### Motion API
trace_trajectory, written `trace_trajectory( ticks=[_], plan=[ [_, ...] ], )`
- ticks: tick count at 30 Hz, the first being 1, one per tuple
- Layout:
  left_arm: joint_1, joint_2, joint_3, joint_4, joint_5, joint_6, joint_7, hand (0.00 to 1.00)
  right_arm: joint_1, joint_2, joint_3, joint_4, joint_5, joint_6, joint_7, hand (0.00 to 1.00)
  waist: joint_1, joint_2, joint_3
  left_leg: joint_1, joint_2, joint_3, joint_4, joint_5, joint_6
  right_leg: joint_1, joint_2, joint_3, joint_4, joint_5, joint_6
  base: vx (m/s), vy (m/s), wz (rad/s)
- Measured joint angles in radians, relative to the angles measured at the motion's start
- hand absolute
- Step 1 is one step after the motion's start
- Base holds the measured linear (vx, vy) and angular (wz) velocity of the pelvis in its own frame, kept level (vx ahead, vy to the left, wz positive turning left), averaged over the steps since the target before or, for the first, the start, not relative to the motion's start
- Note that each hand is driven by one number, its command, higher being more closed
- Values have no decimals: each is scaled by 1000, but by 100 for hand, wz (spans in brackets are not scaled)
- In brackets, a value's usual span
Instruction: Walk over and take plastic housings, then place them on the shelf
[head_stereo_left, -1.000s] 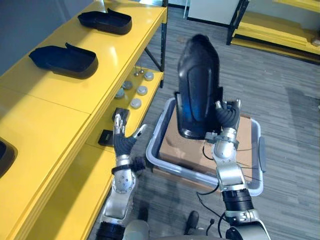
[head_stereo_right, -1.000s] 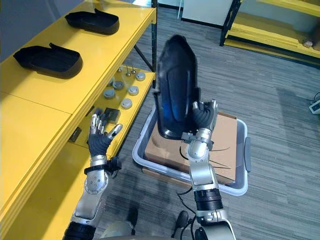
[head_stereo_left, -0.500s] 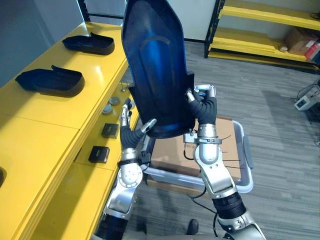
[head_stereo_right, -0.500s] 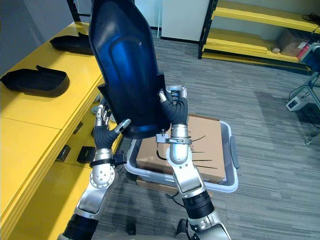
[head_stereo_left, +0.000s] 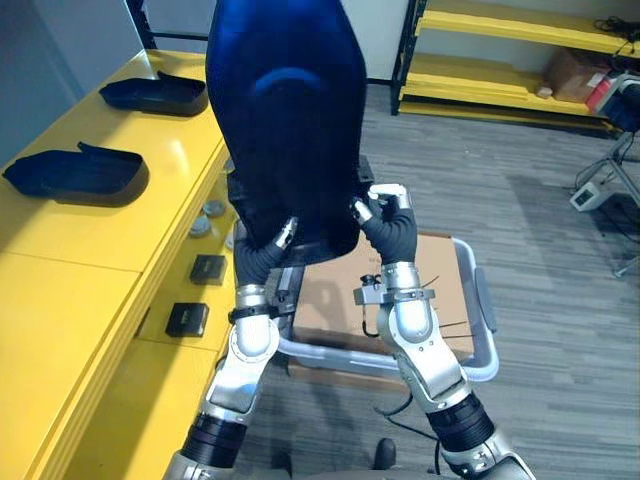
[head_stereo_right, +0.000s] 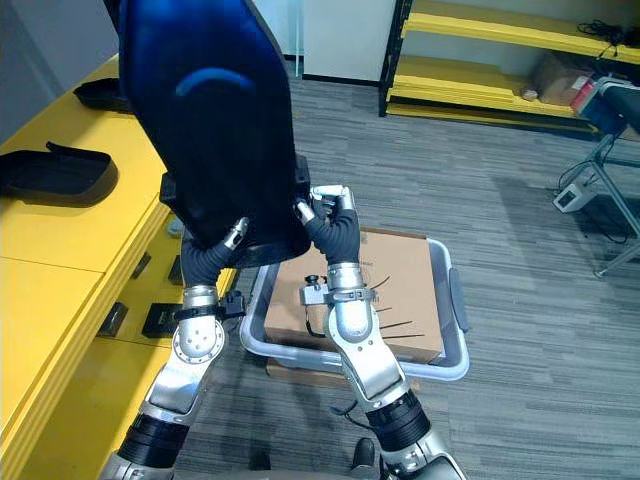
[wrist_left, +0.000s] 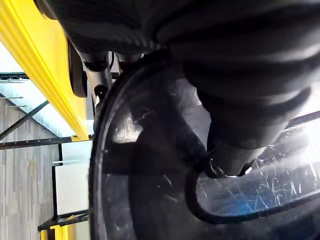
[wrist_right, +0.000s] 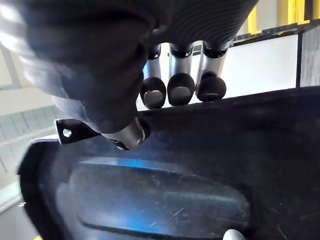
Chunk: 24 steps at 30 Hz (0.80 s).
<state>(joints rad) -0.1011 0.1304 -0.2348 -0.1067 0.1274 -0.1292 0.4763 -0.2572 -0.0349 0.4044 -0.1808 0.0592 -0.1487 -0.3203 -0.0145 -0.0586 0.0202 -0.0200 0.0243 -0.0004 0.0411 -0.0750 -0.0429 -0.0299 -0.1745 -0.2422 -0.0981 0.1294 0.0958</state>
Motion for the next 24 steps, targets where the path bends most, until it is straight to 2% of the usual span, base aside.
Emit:
trace_trajectory(
  ticks=[9, 12, 15, 19, 20, 21, 24],
  plan=[
    [45, -10, 11, -3, -11, 4, -27, 100, 26, -59, -9, 10, 23, -2, 40, 0, 1, 3, -12, 13, 0, -2, -7, 2, 3, 10, 0, -3, 0, -1, 0, -13, -4, 0],
    [59, -11, 14, -4, -8, 4, -38, 100, 27, -64, -50, -17, 23, -4, 40, 0, 1, 3, -12, 14, 0, -6, -7, 3, 3, 14, 0, -4, 0, -1, -1, -20, -10, 4],
    [92, -24, 17, -21, 0, 4, -44, 100, 30, -71, -153, -103, 22, -30, 32, 0, 0, 3, -12, 20, -1, -11, -9, 3, 3, 21, 0, -8, 2, -6, 0, -8, -8, 5],
    [146, -31, 76, -73, 2, 4, -55, 100, 69, -92, -380, -189, 32, -95, -1, 0, -1, 4, -14, 31, 0, -12, -19, 3, 3, 25, 0, -9, 8, -15, 3, -1, -2, 1],
    [157, -31, 87, -84, 2, 4, -56, 100, 81, -94, -414, -189, 37, -102, -7, 0, -3, 4, -16, 32, 0, -11, -22, 3, 3, 24, 0, -9, 8, -15, 3, 0, 0, 0],
    [181, -31, 115, -108, 2, 3, -57, 100, 139, -94, -522, -186, 73, -115, -17, 0, -3, 6, -22, 34, 0, -11, -25, 3, 3, 24, -1, -9, 8, -18, 7, 0, 0, 0],
    [214, -30, 162, -143, 2, -1, -57, 100, 207, -106, -623, -108, 100, -121, -43, 0, -19, 8, -24, 34, 0, -11, -26, 2, 3, 24, -1, -9, 8, -20, 9, 0, 0, 0]
  ],
)
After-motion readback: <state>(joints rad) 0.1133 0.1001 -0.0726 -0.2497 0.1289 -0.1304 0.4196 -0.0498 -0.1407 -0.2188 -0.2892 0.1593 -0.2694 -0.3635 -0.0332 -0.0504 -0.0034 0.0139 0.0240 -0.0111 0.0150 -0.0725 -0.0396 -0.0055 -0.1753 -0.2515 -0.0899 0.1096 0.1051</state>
